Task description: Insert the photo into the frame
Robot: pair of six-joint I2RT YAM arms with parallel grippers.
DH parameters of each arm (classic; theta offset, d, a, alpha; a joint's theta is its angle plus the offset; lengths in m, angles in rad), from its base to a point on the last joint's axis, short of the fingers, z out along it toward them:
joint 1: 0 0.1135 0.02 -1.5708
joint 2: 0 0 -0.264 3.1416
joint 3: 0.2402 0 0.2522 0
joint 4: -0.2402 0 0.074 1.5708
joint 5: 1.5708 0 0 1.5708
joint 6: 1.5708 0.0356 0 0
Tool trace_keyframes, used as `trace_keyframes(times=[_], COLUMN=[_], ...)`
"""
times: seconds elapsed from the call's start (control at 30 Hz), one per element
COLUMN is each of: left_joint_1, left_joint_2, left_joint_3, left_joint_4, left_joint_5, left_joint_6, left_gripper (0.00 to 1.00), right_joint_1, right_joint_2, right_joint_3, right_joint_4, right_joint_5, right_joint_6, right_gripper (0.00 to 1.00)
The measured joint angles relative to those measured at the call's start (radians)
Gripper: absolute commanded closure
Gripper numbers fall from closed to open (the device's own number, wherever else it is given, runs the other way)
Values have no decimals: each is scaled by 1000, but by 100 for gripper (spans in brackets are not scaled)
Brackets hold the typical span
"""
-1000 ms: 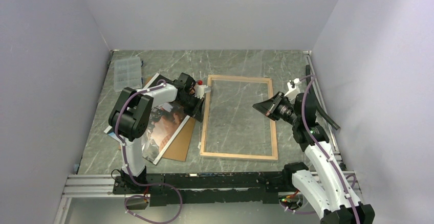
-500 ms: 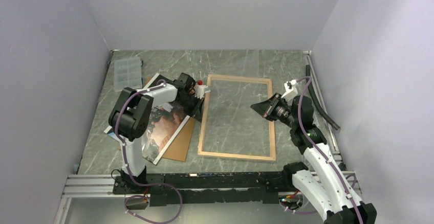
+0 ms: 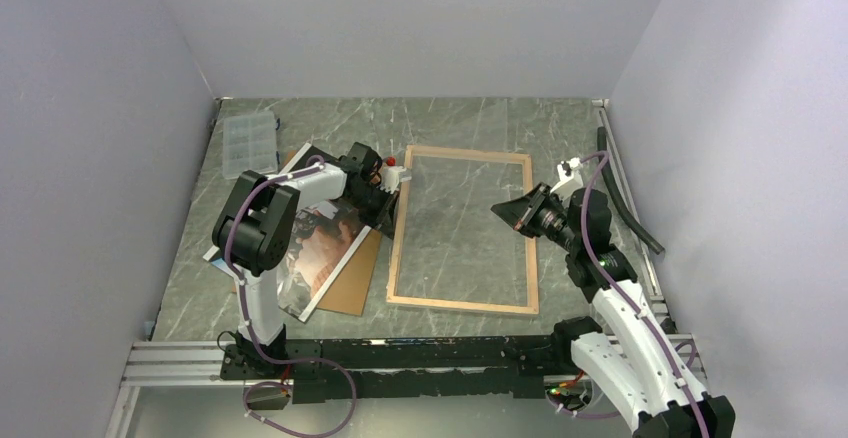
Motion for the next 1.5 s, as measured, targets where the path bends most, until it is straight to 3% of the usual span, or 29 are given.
trace_keyframes(times=[1.5], left_joint_1=[1], left_joint_2=[1], left_joint_3=[0], left_joint_4=[-1], left_joint_5=[0], left_joint_6=[3], left_gripper=[92], right_joint_1=[-8], right_joint_2=[-14], right_joint_3=[-88], right_joint_4=[-31], right_joint_5=[153], right_joint_6=[90], right_gripper=[100])
